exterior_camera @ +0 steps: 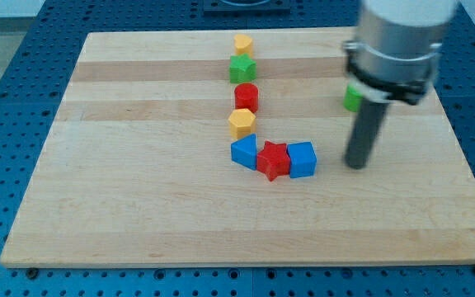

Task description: Slide the green circle closer to the blue cube

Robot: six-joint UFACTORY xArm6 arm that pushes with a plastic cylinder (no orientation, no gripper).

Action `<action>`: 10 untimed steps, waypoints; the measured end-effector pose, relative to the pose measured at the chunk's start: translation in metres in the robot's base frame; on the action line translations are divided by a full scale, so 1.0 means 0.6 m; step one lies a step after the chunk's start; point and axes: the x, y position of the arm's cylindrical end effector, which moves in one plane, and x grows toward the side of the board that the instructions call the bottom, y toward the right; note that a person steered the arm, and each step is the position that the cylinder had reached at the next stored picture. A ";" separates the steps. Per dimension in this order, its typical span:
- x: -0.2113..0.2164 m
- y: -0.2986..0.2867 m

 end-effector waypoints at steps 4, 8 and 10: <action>-0.319 0.026; -0.074 -0.013; -0.097 0.042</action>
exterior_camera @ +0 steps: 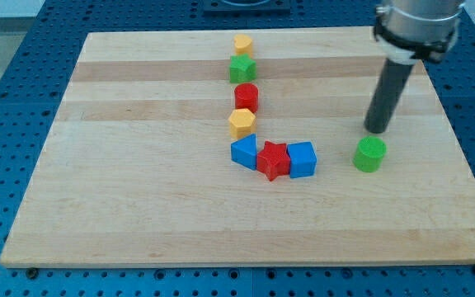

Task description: Slide the green circle closer to the blue cube

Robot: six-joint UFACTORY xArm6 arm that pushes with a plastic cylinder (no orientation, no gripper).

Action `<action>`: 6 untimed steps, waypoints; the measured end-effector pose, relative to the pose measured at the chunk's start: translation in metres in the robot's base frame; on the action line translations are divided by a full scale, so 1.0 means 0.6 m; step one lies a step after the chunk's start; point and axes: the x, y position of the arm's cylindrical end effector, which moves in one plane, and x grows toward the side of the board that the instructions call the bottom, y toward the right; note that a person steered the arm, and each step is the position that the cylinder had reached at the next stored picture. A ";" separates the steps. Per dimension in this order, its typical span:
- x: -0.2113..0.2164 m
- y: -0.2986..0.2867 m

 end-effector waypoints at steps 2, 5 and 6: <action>0.076 0.020; 0.099 -0.031; 0.099 -0.055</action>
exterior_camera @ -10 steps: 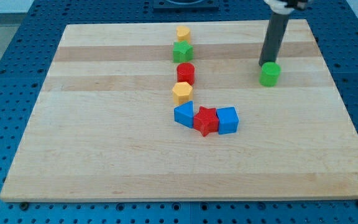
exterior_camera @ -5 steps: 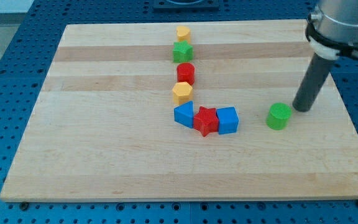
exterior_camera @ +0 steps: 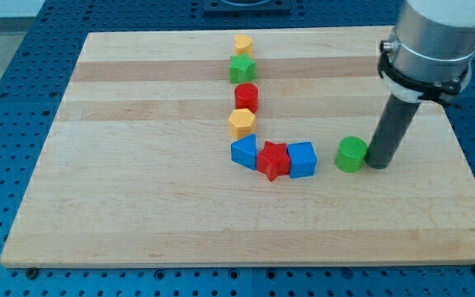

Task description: Slide the green circle closer to the blue cube

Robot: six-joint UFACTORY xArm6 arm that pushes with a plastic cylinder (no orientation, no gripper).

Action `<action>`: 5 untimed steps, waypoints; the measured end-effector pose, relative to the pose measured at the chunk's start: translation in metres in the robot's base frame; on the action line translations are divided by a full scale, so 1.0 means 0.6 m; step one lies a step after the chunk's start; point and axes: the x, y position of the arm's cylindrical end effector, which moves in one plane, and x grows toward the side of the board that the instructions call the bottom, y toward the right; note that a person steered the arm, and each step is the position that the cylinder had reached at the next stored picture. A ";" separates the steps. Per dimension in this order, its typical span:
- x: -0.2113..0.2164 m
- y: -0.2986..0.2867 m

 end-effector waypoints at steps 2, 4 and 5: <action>0.000 -0.040; 0.000 -0.051; 0.022 -0.025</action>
